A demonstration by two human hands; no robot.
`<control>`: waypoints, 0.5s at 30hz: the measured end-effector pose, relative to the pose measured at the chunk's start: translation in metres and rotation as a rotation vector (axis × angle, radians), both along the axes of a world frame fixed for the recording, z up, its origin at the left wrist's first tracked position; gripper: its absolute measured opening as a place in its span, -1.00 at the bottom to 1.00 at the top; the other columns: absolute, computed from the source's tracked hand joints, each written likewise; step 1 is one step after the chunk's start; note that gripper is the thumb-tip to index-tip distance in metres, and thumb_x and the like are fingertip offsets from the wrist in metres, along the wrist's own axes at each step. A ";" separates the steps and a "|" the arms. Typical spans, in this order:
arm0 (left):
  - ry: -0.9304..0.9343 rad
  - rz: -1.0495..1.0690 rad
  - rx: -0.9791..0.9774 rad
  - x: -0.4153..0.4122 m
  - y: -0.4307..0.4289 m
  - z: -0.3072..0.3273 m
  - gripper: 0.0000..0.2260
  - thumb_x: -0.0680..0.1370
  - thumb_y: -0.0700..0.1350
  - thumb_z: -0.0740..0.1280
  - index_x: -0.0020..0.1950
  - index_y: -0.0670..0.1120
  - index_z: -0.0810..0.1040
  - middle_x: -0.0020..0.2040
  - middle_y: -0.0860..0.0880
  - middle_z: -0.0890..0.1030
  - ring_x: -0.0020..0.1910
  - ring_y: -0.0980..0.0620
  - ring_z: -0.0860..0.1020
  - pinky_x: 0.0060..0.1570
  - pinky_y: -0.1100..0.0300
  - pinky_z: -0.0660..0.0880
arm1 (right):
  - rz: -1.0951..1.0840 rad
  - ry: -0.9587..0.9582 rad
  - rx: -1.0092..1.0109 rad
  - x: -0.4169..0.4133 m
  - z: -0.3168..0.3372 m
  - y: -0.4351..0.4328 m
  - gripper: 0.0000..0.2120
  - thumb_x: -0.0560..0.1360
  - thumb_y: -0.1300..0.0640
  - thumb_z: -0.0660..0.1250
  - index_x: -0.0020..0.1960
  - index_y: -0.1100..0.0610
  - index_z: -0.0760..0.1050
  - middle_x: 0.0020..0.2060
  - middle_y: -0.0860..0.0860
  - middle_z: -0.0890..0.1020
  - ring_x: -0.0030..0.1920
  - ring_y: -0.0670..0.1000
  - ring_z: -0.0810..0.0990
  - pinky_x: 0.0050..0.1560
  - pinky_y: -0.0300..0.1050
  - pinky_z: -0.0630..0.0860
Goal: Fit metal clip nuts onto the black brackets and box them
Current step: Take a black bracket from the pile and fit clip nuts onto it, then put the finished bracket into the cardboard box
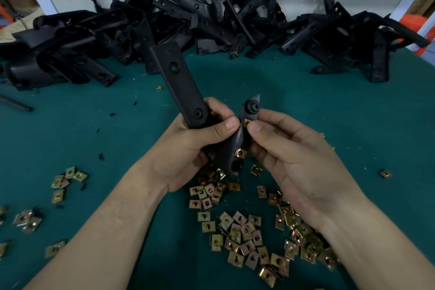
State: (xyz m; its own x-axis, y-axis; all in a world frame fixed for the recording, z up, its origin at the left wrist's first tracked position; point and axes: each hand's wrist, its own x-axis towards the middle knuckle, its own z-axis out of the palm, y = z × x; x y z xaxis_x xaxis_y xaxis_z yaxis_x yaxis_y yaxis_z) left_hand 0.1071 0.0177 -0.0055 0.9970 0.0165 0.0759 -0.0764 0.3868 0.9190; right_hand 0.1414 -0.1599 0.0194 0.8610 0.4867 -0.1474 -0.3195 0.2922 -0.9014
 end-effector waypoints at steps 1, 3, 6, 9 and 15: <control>0.004 0.000 -0.014 0.000 0.000 0.000 -0.91 0.43 -0.16 0.49 -0.15 -0.05 0.60 -0.15 -0.11 0.62 -0.17 -0.04 0.63 -0.21 0.12 0.61 | 0.001 0.001 -0.002 0.001 -0.001 0.000 -0.78 0.37 0.14 0.48 0.02 0.12 0.71 0.02 0.09 0.74 0.05 0.02 0.72 0.09 -0.17 0.63; -0.001 -0.003 -0.041 0.001 -0.001 -0.001 -0.91 0.43 -0.14 0.49 -0.14 -0.03 0.61 -0.10 -0.12 0.63 -0.15 -0.04 0.64 -0.21 0.12 0.61 | 0.020 0.026 -0.022 0.003 -0.001 -0.002 -0.84 0.46 0.14 0.44 0.01 0.14 0.72 0.05 0.11 0.73 0.07 0.04 0.72 0.04 -0.19 0.64; -0.021 0.012 -0.070 0.001 -0.002 0.001 -0.95 0.45 -0.09 0.47 -0.14 0.01 0.63 -0.10 -0.07 0.66 -0.14 -0.01 0.65 -0.21 0.12 0.62 | 0.051 0.069 -0.056 0.005 0.001 -0.006 -0.80 0.47 0.13 0.43 0.05 0.16 0.71 0.00 0.08 0.74 -0.07 -0.02 0.71 -0.12 -0.25 0.62; 0.002 0.053 -0.087 -0.001 -0.007 0.004 -0.90 0.42 -0.06 0.50 -0.10 0.02 0.64 -0.07 -0.05 0.68 -0.11 -0.01 0.66 -0.17 0.12 0.62 | 0.089 0.069 -0.024 0.000 0.006 -0.006 -0.81 0.49 0.08 0.44 0.05 0.10 0.72 -0.04 0.04 0.72 -0.13 -0.06 0.66 -0.17 -0.25 0.60; 0.077 0.318 -0.164 -0.010 -0.029 0.025 -0.63 0.44 -0.17 0.52 0.23 -0.07 0.57 0.08 -0.13 0.67 0.07 -0.09 0.68 -0.01 0.06 0.64 | 0.002 0.057 -0.039 -0.004 0.032 -0.013 -0.84 0.46 0.16 0.45 0.03 0.12 0.72 -0.01 0.08 0.75 -0.11 -0.04 0.71 -0.15 -0.23 0.63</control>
State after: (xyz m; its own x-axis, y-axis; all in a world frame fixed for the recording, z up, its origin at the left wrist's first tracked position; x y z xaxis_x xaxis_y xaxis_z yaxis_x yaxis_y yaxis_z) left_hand 0.0973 -0.0111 0.0195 0.9426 0.3326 -0.0290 -0.1492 0.4974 0.8546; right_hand 0.1378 -0.1730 0.0510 0.8497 0.4815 -0.2150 -0.3711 0.2563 -0.8925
